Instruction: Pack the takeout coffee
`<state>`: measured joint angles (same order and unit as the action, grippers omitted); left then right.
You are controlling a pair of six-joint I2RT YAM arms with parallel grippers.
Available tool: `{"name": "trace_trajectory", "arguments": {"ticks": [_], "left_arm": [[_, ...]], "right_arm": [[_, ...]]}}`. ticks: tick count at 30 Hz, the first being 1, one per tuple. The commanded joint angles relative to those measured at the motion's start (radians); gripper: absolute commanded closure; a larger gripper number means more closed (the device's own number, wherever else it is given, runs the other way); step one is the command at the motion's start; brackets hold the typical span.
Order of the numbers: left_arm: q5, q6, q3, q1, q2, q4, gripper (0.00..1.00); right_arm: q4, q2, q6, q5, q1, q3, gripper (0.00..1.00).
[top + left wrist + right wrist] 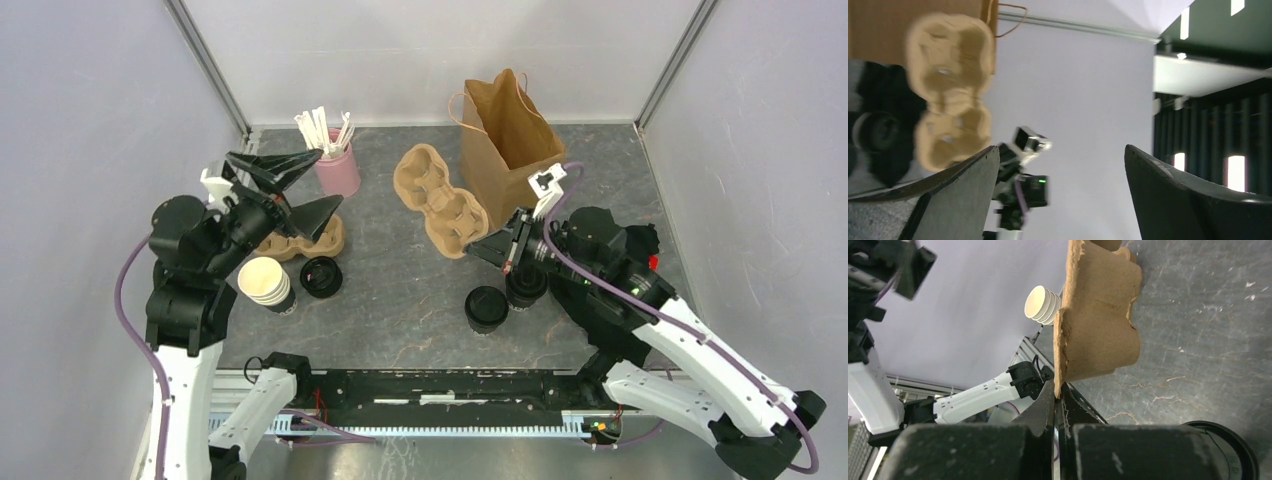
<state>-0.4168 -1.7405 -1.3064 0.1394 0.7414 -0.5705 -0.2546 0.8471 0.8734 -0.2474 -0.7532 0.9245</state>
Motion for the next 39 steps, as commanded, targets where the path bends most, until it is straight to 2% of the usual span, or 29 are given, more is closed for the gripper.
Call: {"name": "trace_trajectory", "arguments": {"ticks": [1, 7, 12, 19, 25, 31, 37, 39], "left_arm": [[-0.105, 0.352, -0.048, -0.003, 0.065, -0.005, 0.00], [-0.179, 0.560, -0.080, -0.003, 0.176, -0.008, 0.02], [-0.145, 0.646, -0.097, 0.013, 0.269, 0.016, 0.05], [0.136, 0.694, -0.166, 0.299, 0.475, 0.136, 0.00], [0.211, 0.760, -0.344, 0.405, 0.717, 0.161, 0.05], [0.301, 0.765, -0.416, 0.463, 0.869, 0.239, 0.14], [0.352, 0.785, -0.564, 0.516, 1.024, 0.209, 0.11], [0.389, 0.804, -0.602, 0.529, 1.070, 0.196, 0.14]], "right_arm": [[-0.134, -0.012, -0.131, 0.041, 0.002, 0.219, 1.00], [-0.355, 0.070, -0.375, 0.330, 0.001, 0.547, 1.00], [-0.437, 0.154, -0.539, 0.600, 0.002, 0.731, 1.00], [-0.393, 0.246, -0.704, 0.846, 0.002, 0.816, 1.00], [-0.323, 0.254, -0.825, 0.923, 0.022, 0.761, 1.00], [-0.285, 0.218, -0.861, 0.852, 0.066, 0.676, 1.00], [-0.268, 0.169, -0.899, 0.827, 0.082, 0.638, 1.00], [-0.240, 0.144, -0.904, 0.817, 0.083, 0.593, 1.00]]}}
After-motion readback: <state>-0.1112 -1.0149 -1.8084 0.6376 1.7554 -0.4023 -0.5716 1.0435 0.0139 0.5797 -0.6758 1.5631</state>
